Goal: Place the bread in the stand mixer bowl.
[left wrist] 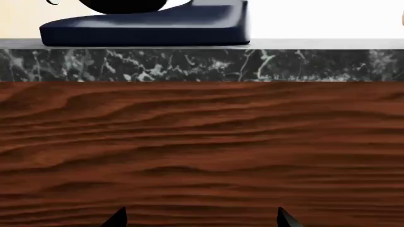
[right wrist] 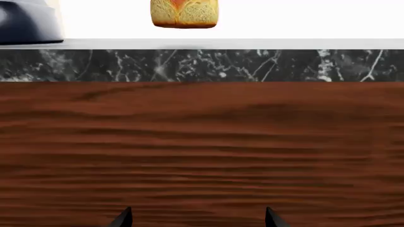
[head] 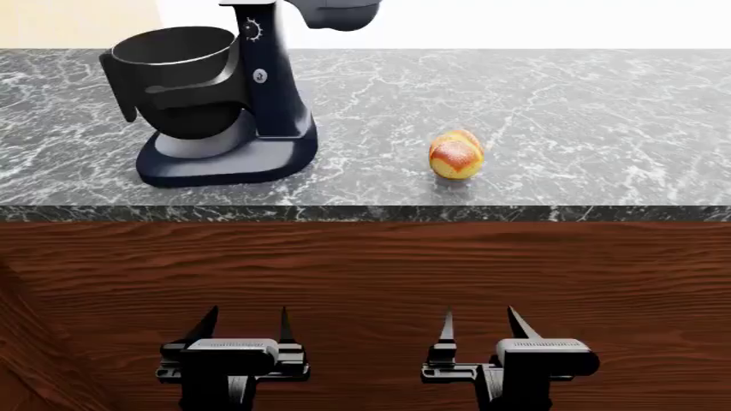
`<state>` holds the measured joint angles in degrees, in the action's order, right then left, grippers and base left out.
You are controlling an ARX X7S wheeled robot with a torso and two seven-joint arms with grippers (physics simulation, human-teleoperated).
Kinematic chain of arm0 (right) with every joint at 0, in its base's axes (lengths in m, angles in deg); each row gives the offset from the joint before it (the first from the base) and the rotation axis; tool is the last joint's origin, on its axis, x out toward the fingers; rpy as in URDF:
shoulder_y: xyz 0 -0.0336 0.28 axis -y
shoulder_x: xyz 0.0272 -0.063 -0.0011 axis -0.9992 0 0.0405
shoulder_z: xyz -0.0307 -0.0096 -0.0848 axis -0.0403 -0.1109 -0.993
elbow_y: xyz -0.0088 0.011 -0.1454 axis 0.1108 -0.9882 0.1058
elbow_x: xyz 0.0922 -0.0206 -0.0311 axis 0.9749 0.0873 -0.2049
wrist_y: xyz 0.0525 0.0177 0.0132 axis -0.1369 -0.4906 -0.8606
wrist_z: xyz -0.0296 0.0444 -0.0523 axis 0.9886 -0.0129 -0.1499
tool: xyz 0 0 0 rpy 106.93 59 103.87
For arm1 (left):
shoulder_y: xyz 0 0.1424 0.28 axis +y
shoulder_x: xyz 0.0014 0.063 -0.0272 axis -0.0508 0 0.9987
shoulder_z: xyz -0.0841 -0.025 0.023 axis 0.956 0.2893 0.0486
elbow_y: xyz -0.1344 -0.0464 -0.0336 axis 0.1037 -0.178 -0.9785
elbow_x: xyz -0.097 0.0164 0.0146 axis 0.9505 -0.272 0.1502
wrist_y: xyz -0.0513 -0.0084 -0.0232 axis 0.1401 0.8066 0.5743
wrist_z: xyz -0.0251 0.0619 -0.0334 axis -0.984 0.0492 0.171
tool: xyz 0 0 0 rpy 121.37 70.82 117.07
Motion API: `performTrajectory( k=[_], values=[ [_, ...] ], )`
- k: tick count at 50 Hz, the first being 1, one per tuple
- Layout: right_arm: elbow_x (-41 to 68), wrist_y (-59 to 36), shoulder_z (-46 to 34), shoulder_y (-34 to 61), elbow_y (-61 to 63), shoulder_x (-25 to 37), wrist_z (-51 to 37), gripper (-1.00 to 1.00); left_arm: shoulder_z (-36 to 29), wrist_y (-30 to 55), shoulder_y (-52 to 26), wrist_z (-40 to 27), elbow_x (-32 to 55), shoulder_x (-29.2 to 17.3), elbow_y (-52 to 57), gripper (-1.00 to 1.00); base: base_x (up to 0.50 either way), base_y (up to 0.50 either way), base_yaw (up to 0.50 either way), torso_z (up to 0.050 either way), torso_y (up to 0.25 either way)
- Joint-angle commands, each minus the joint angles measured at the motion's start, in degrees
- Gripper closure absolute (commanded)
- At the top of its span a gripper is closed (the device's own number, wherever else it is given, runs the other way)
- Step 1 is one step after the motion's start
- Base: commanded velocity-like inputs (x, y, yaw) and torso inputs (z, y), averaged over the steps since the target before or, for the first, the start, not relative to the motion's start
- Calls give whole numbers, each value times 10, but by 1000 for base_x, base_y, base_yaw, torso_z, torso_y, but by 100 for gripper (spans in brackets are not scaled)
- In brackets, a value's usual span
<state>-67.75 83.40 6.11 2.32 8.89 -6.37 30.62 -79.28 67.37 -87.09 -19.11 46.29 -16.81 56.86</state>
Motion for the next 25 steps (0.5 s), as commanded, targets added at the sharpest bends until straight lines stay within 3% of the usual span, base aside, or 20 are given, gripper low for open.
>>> performTrajectory(
  k=[1,8,18,25],
  values=[
    [4,1,-13,0,3,9,-14,-100,-11,0,-2,-10,9,-9,-1,-100,0,0,0,0,0],
    [16,-5,-25,3,-2,22,-33,-100,-35,18,5,-3,36,-27,11,-100,0,0,0,4,0],
    [24,5,-39,2,-5,31,-49,-100,-44,17,1,-19,45,-36,10,-100,0,0,0,50,0],
    [33,3,-44,6,-10,37,-57,-100,-45,16,2,-27,53,-43,13,-100,69,500,0,50,0]
  ],
)
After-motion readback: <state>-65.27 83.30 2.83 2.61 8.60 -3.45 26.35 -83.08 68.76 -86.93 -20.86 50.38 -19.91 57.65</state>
